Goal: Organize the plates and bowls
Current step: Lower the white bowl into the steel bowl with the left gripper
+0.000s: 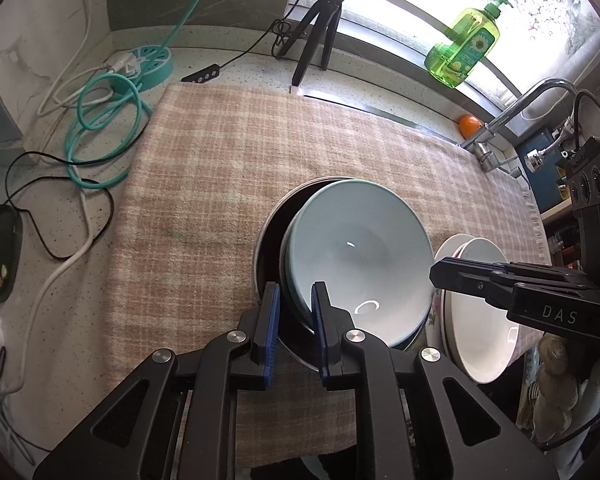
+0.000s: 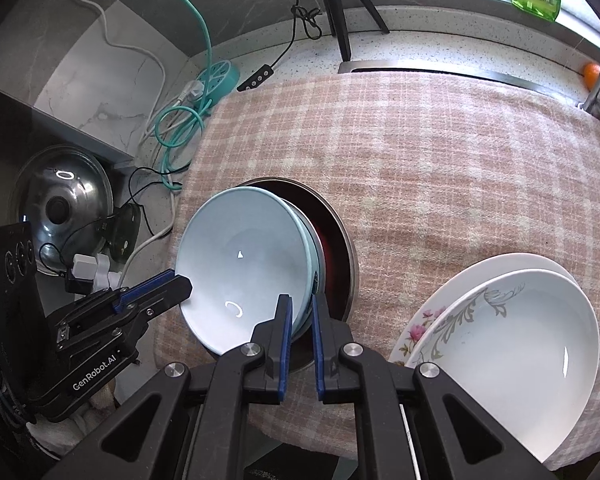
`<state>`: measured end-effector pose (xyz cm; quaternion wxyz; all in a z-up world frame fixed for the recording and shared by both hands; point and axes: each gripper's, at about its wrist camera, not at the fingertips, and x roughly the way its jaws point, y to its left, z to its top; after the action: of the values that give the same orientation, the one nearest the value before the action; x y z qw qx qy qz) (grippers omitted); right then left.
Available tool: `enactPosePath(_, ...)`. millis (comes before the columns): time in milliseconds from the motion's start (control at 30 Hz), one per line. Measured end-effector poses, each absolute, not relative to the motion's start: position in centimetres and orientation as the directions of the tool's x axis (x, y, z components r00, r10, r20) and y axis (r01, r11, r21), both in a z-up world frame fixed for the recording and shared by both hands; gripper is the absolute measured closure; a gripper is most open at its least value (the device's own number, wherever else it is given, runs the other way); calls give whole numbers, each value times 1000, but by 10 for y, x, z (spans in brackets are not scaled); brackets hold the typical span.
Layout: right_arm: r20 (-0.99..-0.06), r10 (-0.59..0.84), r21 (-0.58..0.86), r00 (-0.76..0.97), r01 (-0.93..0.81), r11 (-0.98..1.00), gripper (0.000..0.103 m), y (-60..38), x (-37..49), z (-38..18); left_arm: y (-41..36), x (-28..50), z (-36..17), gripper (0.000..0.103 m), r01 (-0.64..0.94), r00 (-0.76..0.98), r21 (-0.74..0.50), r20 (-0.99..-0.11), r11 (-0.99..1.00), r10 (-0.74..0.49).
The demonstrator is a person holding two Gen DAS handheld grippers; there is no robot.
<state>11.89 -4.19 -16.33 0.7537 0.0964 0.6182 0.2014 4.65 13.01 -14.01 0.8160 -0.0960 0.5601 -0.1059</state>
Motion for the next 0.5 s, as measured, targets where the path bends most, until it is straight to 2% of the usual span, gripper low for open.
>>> enactPosePath(200, -866, 444, 419, 228, -154, 895, 94, -67, 114, -145, 144, 42, -126, 88, 50, 387, -288, -877, 956, -284)
enactPosePath(500, -851, 365, 335, 377, -147, 931, 94, -99, 98, -123, 167, 34, -123, 88, 5, 443, -255, -866, 967, -230)
